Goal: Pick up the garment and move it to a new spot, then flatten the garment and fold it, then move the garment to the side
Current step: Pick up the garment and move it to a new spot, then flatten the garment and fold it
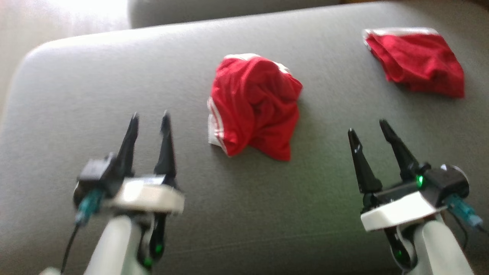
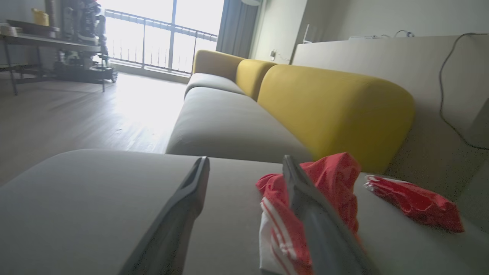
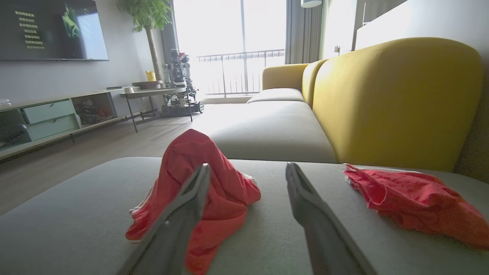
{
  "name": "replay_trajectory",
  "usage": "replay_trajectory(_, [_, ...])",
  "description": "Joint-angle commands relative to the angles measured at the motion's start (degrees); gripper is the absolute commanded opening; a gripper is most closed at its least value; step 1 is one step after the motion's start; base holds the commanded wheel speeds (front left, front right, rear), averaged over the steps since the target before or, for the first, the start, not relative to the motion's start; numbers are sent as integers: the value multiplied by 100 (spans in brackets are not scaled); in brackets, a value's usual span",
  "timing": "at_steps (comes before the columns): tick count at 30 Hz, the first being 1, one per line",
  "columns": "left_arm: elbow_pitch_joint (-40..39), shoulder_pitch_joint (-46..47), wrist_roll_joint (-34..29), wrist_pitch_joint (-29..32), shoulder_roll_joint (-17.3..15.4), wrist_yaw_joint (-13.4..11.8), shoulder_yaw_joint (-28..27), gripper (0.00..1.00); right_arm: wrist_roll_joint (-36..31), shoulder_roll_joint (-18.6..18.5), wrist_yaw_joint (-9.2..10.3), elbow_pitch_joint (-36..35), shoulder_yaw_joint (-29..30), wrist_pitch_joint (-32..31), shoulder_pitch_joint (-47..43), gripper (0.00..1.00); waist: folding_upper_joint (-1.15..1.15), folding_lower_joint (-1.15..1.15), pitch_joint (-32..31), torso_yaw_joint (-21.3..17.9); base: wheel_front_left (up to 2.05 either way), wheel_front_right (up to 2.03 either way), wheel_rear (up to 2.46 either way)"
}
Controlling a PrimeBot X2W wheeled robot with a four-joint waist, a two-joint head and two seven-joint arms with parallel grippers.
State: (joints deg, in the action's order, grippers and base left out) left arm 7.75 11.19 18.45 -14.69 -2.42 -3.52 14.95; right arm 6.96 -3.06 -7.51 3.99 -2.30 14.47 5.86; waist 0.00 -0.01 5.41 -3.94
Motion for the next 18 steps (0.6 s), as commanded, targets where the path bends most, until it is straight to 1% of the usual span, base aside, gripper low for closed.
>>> replay_trajectory(1, [-369,-101,-177,-30,-79,-41,-313,100,-53,18,2,-161,-102,52,2,100,0,1,-315,303,0,0,0])
replay_trajectory(3, [-606,-444,-347,-30,-80,-67,-480,100,-74,18,2,-137,-89,52,-112,100,0,1,-434,395,0,0,0])
replay_trajectory(6, [-904,-847,-744,-30,-113,-34,-582,100,-89,18,2,-139,-24,52,-256,100,0,1,-557,526,0,0,0])
replay_trajectory(8, [-1018,-1106,-765,-30,-93,-63,-708,100,-108,18,2,-120,-24,52,-323,100,0,1,-630,571,0,0,0])
replay_trajectory(11, [-1077,-1409,-941,-30,-78,-70,-795,100,-136,18,2,-75,-25,52,-405,100,0,1,-735,603,0,0,0])
replay_trajectory(13, [-1072,-1599,-944,-30,-66,-80,-829,100,-143,18,2,-46,28,52,-480,100,0,1,-813,621,0,0,0])
replay_trajectory(18, [-1042,-1912,-1144,-30,-56,-80,-798,100,-120,18,2,73,57,52,-678,100,0,1,-947,640,0,0,0])
